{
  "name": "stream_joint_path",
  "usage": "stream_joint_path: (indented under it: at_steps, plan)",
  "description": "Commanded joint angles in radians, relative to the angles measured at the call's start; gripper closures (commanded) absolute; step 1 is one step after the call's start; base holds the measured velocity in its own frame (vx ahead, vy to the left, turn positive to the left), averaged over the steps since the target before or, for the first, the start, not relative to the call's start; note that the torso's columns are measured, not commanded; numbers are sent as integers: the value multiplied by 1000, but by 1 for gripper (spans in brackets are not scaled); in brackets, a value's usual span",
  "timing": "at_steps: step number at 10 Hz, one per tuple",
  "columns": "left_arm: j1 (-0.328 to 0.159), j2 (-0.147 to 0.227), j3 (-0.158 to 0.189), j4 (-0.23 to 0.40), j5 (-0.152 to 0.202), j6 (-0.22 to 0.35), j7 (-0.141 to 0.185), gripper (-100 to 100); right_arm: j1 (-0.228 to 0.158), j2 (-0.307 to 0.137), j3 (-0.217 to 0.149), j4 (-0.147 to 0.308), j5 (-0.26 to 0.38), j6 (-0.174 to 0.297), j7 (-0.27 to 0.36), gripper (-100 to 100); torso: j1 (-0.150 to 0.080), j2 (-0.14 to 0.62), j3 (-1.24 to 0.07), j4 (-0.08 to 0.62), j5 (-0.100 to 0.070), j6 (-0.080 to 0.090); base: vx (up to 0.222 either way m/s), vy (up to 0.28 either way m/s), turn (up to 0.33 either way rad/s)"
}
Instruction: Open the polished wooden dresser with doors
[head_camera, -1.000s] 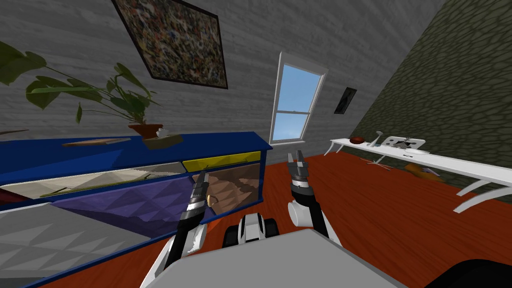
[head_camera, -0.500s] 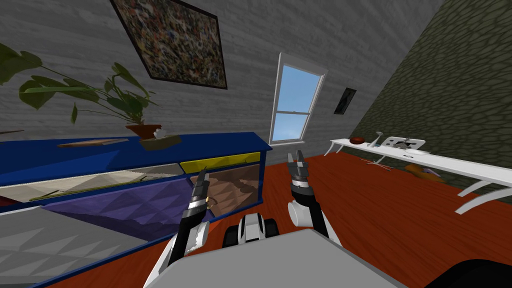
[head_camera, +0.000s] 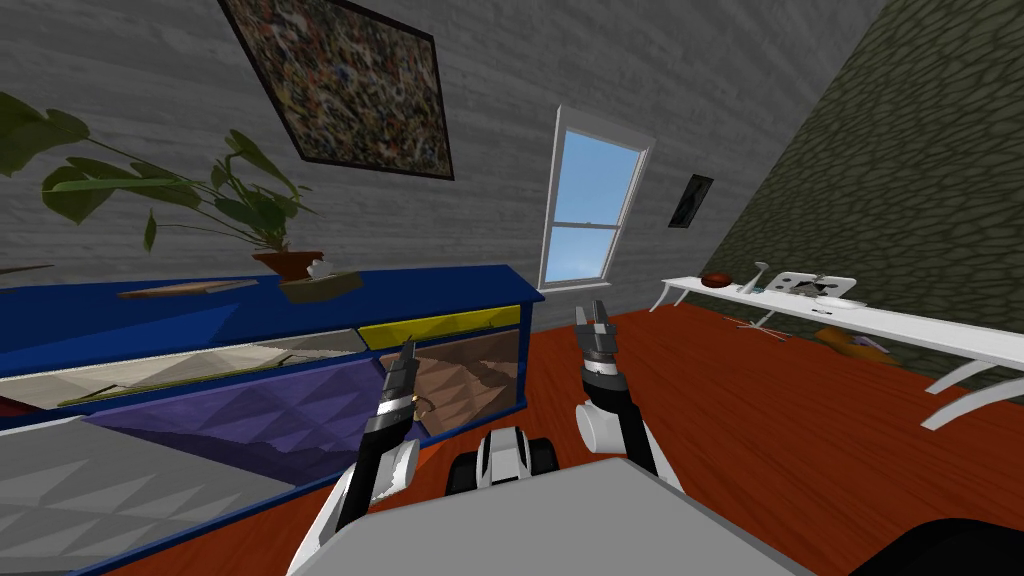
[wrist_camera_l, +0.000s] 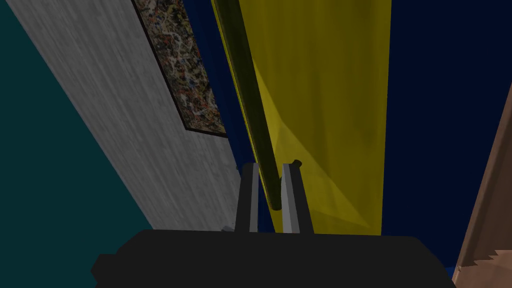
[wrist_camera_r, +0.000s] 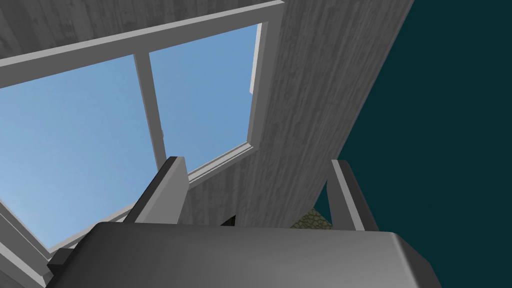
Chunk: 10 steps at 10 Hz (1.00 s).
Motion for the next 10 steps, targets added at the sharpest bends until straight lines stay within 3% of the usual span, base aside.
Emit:
stream_joint_path:
  at_steps: [1,3,4,5,7,8,9,10]
  plan:
    - [12,-1,-2,43,-1,-30,-1,100,0,0,0,0,0,0,0,0,1,-4,-3,-2,1,0,-46,-7,6]
    - [11,-5,-5,26,-1,-42,-2,100,0,0,0,0,0,0,0,0,2,-9,-6,-3,1,1,-25,1,0]
    - [-39,34,-9,74,19,-63,11,100,0,0,0,0,0,0,0,0,1,-8,-6,-1,-1,0,-62,-64,109]
    - [-71,34,-9,95,19,-63,11,100,0,0,0,0,0,0,0,0,-4,-4,-3,1,-2,1,-83,-68,86]
    - [-74,34,-9,131,19,-63,11,100,0,0,0,0,0,0,0,0,-6,-4,-2,0,-2,5,-39,0,-1]
    - [-125,73,-12,157,40,-79,24,100,0,0,0,0,0,0,0,0,-6,-8,-5,-3,-1,6,-90,-49,77]
    - [-158,73,-12,184,40,-79,24,100,0,0,0,0,0,0,0,0,-8,-6,-5,-1,-3,4,-89,-63,89]
    - [-158,73,-12,214,40,-79,24,100,0,0,0,0,0,0,0,0,-11,-5,-4,0,-5,7,-30,-24,13]
